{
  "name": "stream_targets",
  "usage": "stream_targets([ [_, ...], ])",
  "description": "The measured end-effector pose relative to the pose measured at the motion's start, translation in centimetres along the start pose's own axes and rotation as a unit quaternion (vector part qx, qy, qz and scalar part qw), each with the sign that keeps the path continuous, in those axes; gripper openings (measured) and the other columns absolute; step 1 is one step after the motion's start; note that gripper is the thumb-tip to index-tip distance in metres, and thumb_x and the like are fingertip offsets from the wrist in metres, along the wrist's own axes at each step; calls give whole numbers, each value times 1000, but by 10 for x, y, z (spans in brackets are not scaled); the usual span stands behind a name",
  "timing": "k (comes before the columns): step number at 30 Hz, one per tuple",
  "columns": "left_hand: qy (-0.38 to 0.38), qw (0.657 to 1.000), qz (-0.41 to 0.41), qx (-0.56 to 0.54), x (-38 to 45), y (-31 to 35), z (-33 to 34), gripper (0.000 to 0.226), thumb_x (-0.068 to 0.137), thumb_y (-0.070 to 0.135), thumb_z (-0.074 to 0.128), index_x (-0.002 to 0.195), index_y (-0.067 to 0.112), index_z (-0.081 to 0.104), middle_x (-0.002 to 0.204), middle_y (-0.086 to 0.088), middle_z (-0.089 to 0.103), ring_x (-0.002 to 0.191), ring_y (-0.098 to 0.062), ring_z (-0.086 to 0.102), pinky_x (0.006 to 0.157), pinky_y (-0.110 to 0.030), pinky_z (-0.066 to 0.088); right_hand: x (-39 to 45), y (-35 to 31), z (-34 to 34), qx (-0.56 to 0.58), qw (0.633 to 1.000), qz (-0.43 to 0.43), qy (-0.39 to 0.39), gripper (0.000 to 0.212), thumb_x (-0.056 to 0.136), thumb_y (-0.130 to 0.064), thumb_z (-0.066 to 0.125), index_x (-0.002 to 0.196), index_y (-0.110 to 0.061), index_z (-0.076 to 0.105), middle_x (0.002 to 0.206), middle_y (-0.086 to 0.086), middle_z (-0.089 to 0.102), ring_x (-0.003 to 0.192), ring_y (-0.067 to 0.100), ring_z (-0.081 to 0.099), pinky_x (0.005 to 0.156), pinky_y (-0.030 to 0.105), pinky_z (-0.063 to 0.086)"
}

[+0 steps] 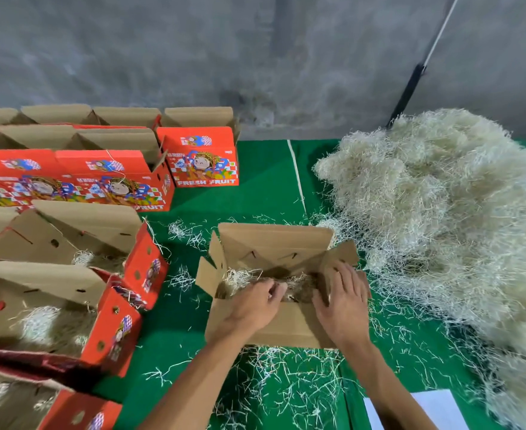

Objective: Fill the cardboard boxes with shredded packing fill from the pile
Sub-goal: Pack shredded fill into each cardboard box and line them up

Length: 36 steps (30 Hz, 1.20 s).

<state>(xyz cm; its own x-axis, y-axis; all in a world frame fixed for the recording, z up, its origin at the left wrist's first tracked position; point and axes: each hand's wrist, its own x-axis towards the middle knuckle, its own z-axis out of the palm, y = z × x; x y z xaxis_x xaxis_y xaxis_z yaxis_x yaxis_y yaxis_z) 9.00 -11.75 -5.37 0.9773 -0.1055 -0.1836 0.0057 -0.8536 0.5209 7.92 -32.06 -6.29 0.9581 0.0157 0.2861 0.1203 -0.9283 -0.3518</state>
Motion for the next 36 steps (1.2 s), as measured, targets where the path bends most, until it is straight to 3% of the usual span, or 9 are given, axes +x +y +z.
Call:
stream_targets([
  [5,-84,995,35,-26,-8,15,2,65,83,88,19,103,37,55,97,6,69,79,-13,69,71,-33,60,14,10,9,33,991,110,-72,70,94,-41,57,151,-12,28,164,12,20,154,28,11,125,50,7],
  [8,-150,985,72,53,-15,20,12,89,67,101,26,130,41,45,132,6,57,111,-20,61,97,-40,46,21,11,20,104,971,150,-154,66,99,-32,50,153,-6,21,154,15,37,141,32,39,120,49,29],
  [10,-152,977,90,116,-14,23,17,105,63,100,35,145,36,33,152,4,40,138,-22,40,118,-50,22,25,8,21,210,942,194,-177,45,102,-16,45,144,-6,33,120,13,60,103,26,64,88,35,58],
  [13,-165,967,119,155,-13,22,21,122,57,95,53,154,32,13,162,3,18,149,-21,16,122,-54,2,35,9,22,270,902,273,-196,18,104,-12,39,119,-10,49,87,4,62,64,12,58,43,16,47],
  [18,-134,961,150,191,-23,18,33,125,63,67,73,154,33,-6,162,4,6,148,-20,10,118,-49,-8,44,8,24,342,849,354,-193,19,104,-16,37,116,-19,52,89,3,63,73,17,58,56,26,41],
  [26,-175,966,127,144,-13,45,2,80,78,20,63,151,20,30,140,-2,45,132,-23,40,118,-52,26,58,8,18,389,786,416,-241,27,106,-28,44,131,-16,46,106,12,62,83,23,64,60,33,52],
  [30,-148,973,137,110,-6,50,-19,36,81,11,57,115,20,65,85,10,55,79,-9,54,97,-40,50,63,10,22,475,756,404,-201,37,103,-14,51,136,3,49,106,17,61,81,27,62,65,33,51],
  [33,-114,975,137,133,1,51,-33,30,78,14,56,101,22,74,80,8,69,77,-12,61,91,-33,49,65,3,23,510,729,423,-171,31,99,-7,55,125,9,55,101,19,66,77,28,67,64,35,54],
  [36,-50,976,129,168,9,47,-44,32,79,12,56,99,24,78,85,6,74,83,-15,63,91,-34,44,70,-4,28,500,722,447,-168,38,92,-22,71,117,4,62,102,19,71,88,32,71,74,41,59],
])
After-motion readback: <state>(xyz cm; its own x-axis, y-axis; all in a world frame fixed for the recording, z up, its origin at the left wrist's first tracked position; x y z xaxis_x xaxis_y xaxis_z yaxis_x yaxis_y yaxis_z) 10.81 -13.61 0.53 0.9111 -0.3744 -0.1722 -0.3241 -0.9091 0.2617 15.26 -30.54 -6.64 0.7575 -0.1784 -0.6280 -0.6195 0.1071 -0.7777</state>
